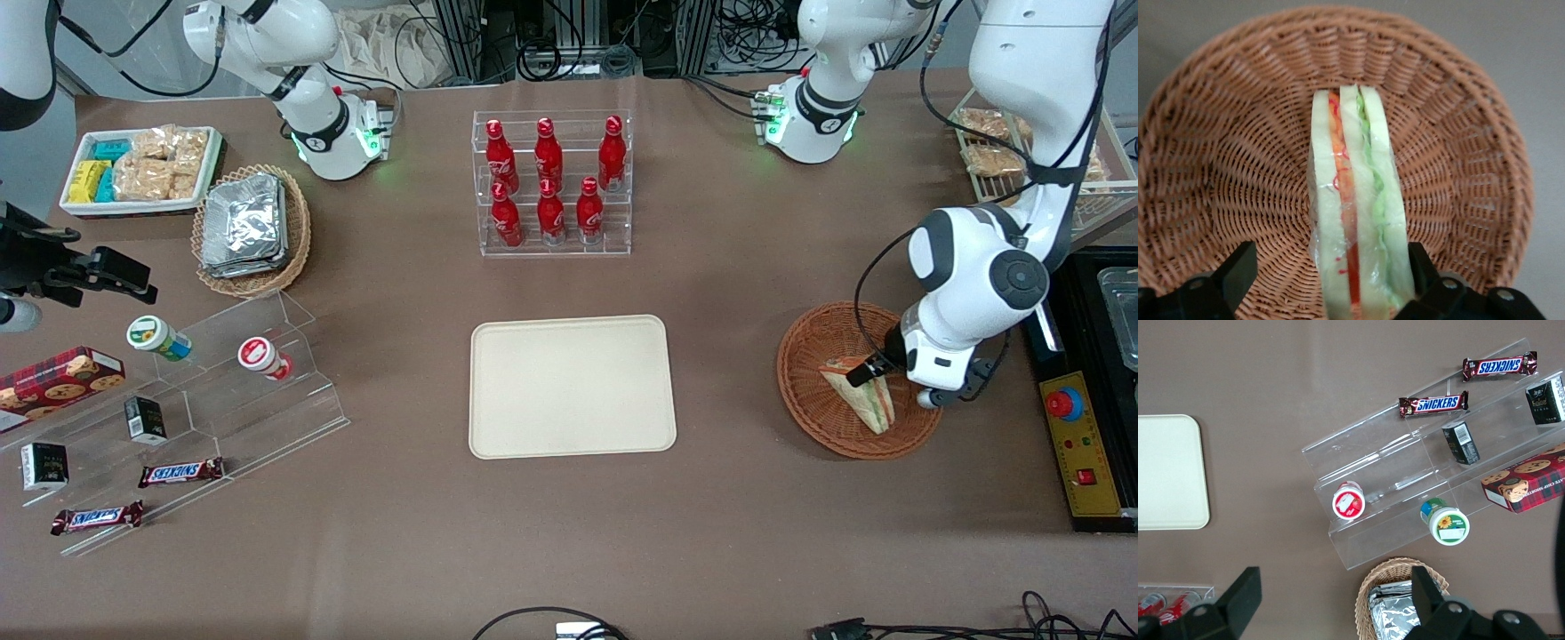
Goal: Place sandwich from basket to tray
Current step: 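Close the left gripper on the sandwich and lift it from the basket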
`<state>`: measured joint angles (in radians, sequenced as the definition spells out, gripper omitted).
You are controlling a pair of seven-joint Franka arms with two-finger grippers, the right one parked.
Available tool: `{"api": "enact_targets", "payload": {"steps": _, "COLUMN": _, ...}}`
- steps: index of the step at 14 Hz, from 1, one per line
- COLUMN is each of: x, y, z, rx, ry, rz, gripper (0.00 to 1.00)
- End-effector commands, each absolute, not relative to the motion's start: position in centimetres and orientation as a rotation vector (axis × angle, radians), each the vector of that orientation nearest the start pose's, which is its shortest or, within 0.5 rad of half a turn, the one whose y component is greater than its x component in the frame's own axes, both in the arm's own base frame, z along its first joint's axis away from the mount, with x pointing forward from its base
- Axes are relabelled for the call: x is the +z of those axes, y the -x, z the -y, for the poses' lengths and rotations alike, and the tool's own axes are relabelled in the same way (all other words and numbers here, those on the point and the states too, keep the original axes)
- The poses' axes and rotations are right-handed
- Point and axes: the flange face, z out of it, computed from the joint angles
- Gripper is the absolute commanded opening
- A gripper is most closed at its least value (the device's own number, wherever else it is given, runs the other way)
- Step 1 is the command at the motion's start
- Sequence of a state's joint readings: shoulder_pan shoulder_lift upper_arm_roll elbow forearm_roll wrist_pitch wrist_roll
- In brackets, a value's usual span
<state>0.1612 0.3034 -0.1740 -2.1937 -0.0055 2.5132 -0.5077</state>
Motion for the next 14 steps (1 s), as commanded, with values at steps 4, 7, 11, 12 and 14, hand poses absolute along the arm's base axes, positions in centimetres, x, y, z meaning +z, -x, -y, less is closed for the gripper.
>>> {"api": "enact_targets", "payload": {"steps": 4, "x": 25.1, "y": -57.2, "z": 0.6, "rx": -0.065, "ry": 3.105, "rz": 0.847, "gripper": 0.03}}
{"api": "enact_targets", "payload": {"steps": 7, "x": 26.5, "y": -58.0, "z": 0.6, "rx": -0.022, "ry": 3.105, "rz": 0.819, "gripper": 0.0}}
{"api": "enact_targets", "payload": {"steps": 11, "x": 29.6, "y": -59.4, "z": -1.0, "rx": 0.052, "ry": 3.097, "rz": 0.81, "gripper": 0.0}}
{"api": "enact_targets", "payload": {"steps": 12, "x": 31.6, "y": -60.0, "z": -0.7, "rx": 0.076, "ry": 3.096, "rz": 0.788, "gripper": 0.0}}
{"api": "enact_targets", "payload": {"steps": 14, "x": 37.3, "y": -62.4, "z": 1.3, "rx": 0.123, "ry": 3.111, "rz": 0.725, "gripper": 0.0}}
